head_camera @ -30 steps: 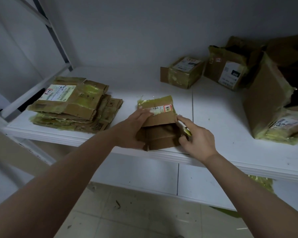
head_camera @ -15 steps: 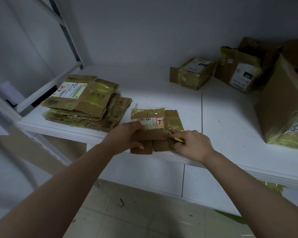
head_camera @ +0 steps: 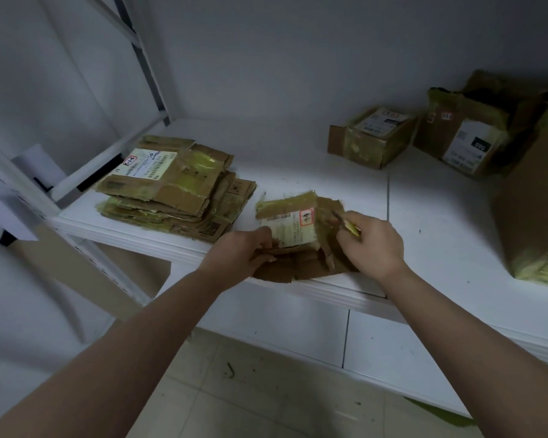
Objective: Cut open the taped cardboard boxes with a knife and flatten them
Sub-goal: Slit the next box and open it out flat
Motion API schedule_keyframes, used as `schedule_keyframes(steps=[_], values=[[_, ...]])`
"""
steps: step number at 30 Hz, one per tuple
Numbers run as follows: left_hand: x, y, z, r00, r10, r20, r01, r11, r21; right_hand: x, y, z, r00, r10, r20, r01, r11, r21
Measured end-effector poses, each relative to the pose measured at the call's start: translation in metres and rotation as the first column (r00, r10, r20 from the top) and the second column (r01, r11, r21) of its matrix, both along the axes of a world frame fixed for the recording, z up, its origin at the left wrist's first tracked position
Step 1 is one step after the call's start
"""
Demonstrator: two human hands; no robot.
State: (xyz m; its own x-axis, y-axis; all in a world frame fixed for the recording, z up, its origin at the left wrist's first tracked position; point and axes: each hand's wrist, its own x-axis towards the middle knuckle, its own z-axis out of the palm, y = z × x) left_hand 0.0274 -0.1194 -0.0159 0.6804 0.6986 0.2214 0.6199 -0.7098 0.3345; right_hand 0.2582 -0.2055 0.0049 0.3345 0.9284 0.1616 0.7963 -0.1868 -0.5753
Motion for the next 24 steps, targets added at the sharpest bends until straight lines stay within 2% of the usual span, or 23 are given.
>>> schedule_keyframes(steps=[1,3,5,7,9,13,15,18,20,24], values=[[0.0,0.002,-0.001,1.0,-0.008,-0.024,0.01,0.998,0.068,-0.001,0.003,0.002,1.0,0.015,0.011,-0.015,1.0,0.011],[0.0,-0.001,-0.005,0.998,-0.018,-0.06,0.031,0.977,0.212,-0.005,0.006,0.0,0.996,0.052,0.075,-0.047,0.997,-0.069],[-0.003,-0.009,-0.009,0.996,-0.045,-0.082,0.059,0.983,0.176,-0.009,0.006,-0.011,0.981,0.09,0.17,-0.057,0.98,-0.188],[-0.006,-0.015,-0.009,0.994,-0.047,-0.103,0.055,0.995,0.08,-0.013,0.006,-0.014,0.978,0.083,0.192,-0.041,0.976,-0.215],[-0.003,-0.013,0.0,0.989,-0.018,-0.149,0.025,0.999,0.042,-0.015,0.01,-0.011,0.989,0.038,0.143,-0.012,0.984,-0.176],[0.026,-0.005,0.027,0.98,0.12,-0.16,-0.09,0.98,0.18,-0.013,0.024,-0.008,0.971,-0.042,0.235,0.032,0.998,0.047],[0.045,-0.001,0.03,0.966,0.165,-0.197,-0.144,0.982,0.12,-0.014,0.03,-0.015,0.976,-0.005,0.22,-0.012,0.997,0.076],[0.068,0.001,0.012,0.93,0.096,-0.354,-0.101,0.995,0.005,-0.012,0.034,-0.032,0.962,0.143,0.231,-0.117,0.985,-0.125],[0.074,0.001,-0.01,0.909,0.097,-0.406,-0.119,0.992,-0.029,-0.009,0.033,-0.045,0.949,0.198,0.246,-0.133,0.957,-0.257],[0.073,0.0,-0.034,0.9,0.16,-0.406,-0.166,0.986,0.021,-0.008,0.037,-0.055,0.918,0.235,0.319,-0.122,0.934,-0.336]])
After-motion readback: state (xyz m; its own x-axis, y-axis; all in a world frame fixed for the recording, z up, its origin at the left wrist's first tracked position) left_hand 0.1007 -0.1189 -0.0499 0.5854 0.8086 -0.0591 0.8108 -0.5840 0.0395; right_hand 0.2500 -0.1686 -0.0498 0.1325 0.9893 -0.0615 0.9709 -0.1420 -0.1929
